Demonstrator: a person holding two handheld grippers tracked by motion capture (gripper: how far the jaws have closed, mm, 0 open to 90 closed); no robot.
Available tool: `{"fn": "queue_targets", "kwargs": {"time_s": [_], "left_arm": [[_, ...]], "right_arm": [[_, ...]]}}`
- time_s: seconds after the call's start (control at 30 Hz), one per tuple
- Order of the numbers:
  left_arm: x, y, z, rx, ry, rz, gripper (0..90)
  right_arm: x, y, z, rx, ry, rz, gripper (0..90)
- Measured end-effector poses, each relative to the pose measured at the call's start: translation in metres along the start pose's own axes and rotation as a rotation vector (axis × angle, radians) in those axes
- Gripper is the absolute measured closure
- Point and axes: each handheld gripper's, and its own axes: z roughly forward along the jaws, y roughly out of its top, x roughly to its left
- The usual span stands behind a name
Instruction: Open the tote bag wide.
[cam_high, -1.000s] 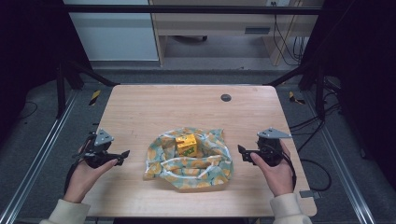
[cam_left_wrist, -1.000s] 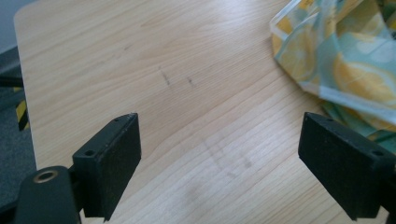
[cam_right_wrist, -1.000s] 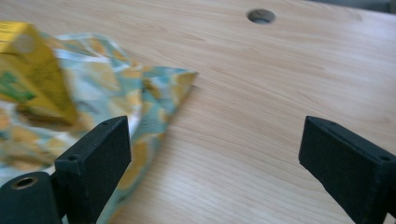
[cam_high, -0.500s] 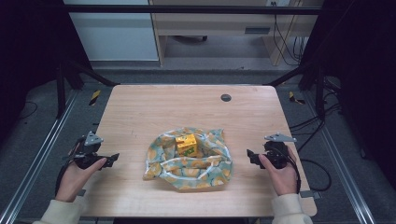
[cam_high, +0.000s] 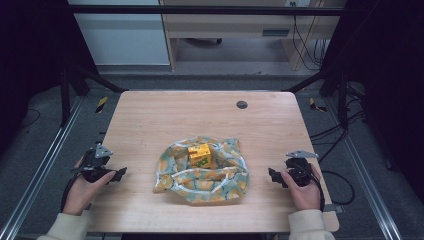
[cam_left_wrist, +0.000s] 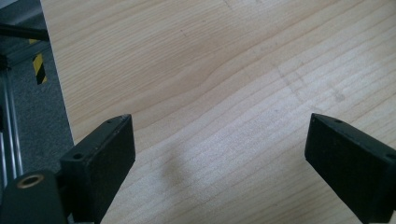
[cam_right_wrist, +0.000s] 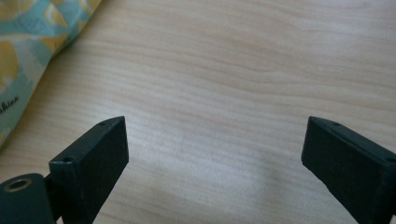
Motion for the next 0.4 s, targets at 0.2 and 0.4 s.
{"fn": "queue_targets", "kwargs": {"time_s": [0.2, 0.4], "left_arm": [[-0.003, -0.002, -0.004, -0.015, 0.018, -0.003, 7.8], [-0.009, -0.003, -0.007, -0.025, 0.013, -0.010, 7.8]], "right_arm": [[0.004, -0.009, -0.003, 0.015, -0.012, -0.031, 7.7], [0.009, -0.013, -0.004, 0.029, -0.013, -0.046, 7.9]]}}
